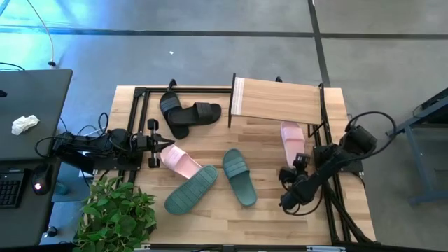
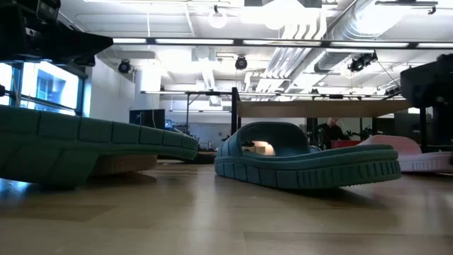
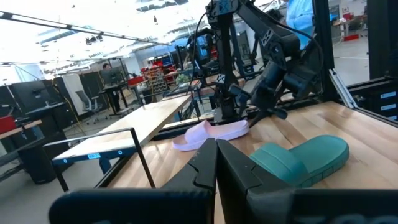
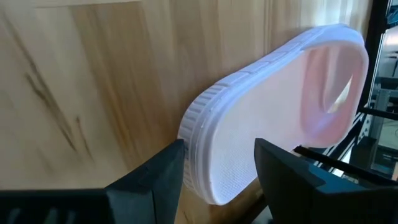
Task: Pick and place slides into the shelf
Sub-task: Put the right pink slides under the shelf
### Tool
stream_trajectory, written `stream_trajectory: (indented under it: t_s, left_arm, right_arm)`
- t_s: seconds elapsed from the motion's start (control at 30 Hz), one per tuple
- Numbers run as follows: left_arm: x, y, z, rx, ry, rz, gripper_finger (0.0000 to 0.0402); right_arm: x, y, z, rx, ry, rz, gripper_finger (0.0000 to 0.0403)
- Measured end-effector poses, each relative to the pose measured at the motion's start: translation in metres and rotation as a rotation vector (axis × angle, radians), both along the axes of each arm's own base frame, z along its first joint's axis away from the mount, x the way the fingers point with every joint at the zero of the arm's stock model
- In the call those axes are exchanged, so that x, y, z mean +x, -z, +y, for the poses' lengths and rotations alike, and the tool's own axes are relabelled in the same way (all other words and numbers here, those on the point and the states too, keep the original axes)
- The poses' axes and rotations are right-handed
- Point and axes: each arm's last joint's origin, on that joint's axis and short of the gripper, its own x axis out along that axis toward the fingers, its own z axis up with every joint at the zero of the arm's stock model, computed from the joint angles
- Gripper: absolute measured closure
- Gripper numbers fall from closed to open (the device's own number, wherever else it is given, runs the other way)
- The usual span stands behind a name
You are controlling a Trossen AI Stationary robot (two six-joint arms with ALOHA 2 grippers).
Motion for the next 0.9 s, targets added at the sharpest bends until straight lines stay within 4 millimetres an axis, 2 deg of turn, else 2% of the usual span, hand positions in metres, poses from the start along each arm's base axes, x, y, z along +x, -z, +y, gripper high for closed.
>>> stream_trajectory:
  t_s: [0.33, 0.67, 0.77, 0.9]
  left_arm:
    - [0.0, 0.0, 0.0, 0.0, 0.0, 0.0, 0.0401]
    - [0.0, 0.0, 0.0, 0.0, 0.0, 0.0, 0.0401]
    - [0.0, 0.0, 0.0, 0.0, 0.0, 0.0, 0.0401]
    - [0.0, 0.0, 0.0, 0.0, 0.0, 0.0, 0.0401]
  right_arm:
    - [0.008, 0.002, -0.003, 0.039, -0.006, -0.005, 0.0217]
    - [0.016, 0.004, -0.018, 0.025, 0.068, 0.019, 0.0218]
    - [0.018, 0.008, -0.02, 0.015, 0.084, 0.035, 0.023]
    - [0.022, 0.016, -0.021, 0.013, 0.081, 0.055, 0.0274]
